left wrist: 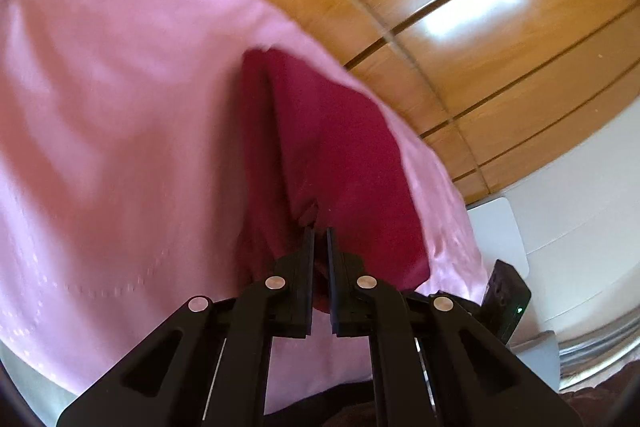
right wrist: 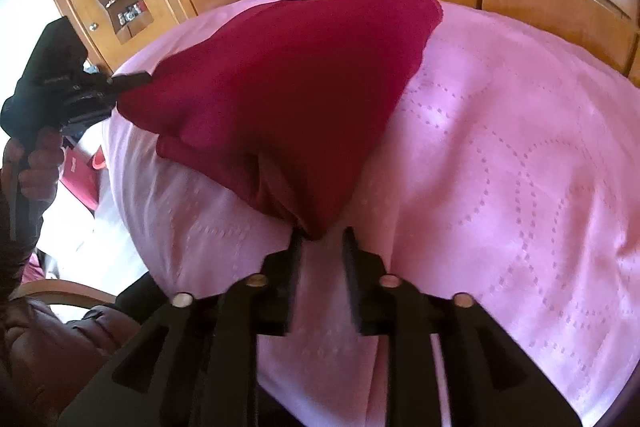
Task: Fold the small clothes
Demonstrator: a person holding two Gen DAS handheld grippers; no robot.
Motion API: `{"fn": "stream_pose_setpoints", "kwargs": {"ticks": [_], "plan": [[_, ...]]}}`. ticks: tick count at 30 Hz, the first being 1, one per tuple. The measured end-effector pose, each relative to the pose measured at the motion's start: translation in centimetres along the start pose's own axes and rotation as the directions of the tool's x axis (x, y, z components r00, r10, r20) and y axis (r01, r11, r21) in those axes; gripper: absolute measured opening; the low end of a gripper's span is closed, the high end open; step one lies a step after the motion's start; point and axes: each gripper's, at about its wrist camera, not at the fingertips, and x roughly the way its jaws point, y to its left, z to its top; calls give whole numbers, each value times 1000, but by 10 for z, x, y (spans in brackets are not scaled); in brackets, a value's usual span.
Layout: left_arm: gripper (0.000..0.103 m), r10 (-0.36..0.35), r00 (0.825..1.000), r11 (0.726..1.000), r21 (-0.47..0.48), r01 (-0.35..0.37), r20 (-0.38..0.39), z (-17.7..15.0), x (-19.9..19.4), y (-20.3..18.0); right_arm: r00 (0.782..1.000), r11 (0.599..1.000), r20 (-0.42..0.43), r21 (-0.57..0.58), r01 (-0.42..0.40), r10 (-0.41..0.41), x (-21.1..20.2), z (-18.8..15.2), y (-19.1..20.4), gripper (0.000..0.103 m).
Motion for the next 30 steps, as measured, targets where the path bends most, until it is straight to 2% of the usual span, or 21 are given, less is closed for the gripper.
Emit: {"fn": "stream_pose_setpoints", "kwargs": {"ticks": [2,4,5,6,7,8,10,13,14,15,18,20,24,27,29,30], "plan": [[5,-8,1000,1000,16,8,1,4,-2,-8,1000,1000,16,13,-8,8,-10,0,-1,36],[9,-55,998,998,-1,55,3,9,-4,-11,999,999,40,33,-22,21,-19,2,-2,37],[27,-79,997,997,-14,79,12,12,-5,-9,998,998,58,46,-33,31,-24,4,-3,38],[49,-94,995,995,-31,95,28,13,-5,-9,996,998,78,55,-41,36,-30,8,-5,38],[56,-103,994,994,-40,104,36,14,-4,-12,995,997,95,58,-45,39,-33,12,-4,38],[58,-122,992,991,-44,124,35,16,-2,-14,993,997,107,57,-47,41,-35,16,-3,38],[58,-94,996,995,-31,94,13,18,6,-19,990,997,129,52,-56,49,-35,27,0,39],[55,7,999,1000,-20,-8,-36,17,27,-17,988,999,145,18,-48,44,-28,44,9,39],[37,26,999,999,-20,-27,-46,16,31,-16,988,999,146,1,-48,47,-24,47,13,39],[14,50,997,999,-7,-50,-57,14,35,-15,988,998,142,-18,-52,54,-19,51,16,39],[6,82,995,996,35,-80,-52,5,34,-17,994,994,82,-88,-58,65,2,50,33,39],[5,133,990,990,60,-129,-54,-3,33,-16,997,993,52,-106,-58,64,13,43,38,39],[5,176,981,984,31,-174,-88,-18,39,2,998,994,31,-93,-55,58,29,33,40,40],[6,160,986,987,29,-159,-49,-16,32,-3,999,987,40,-158,4,2,30,32,49,40],[8,124,992,992,23,-123,-11,-6,23,-10,999,990,41,-142,-3,9,31,34,46,41],[17,98,995,995,20,-98,-3,0,21,-12,999,991,41,-134,-9,15,30,34,44,41]]}}
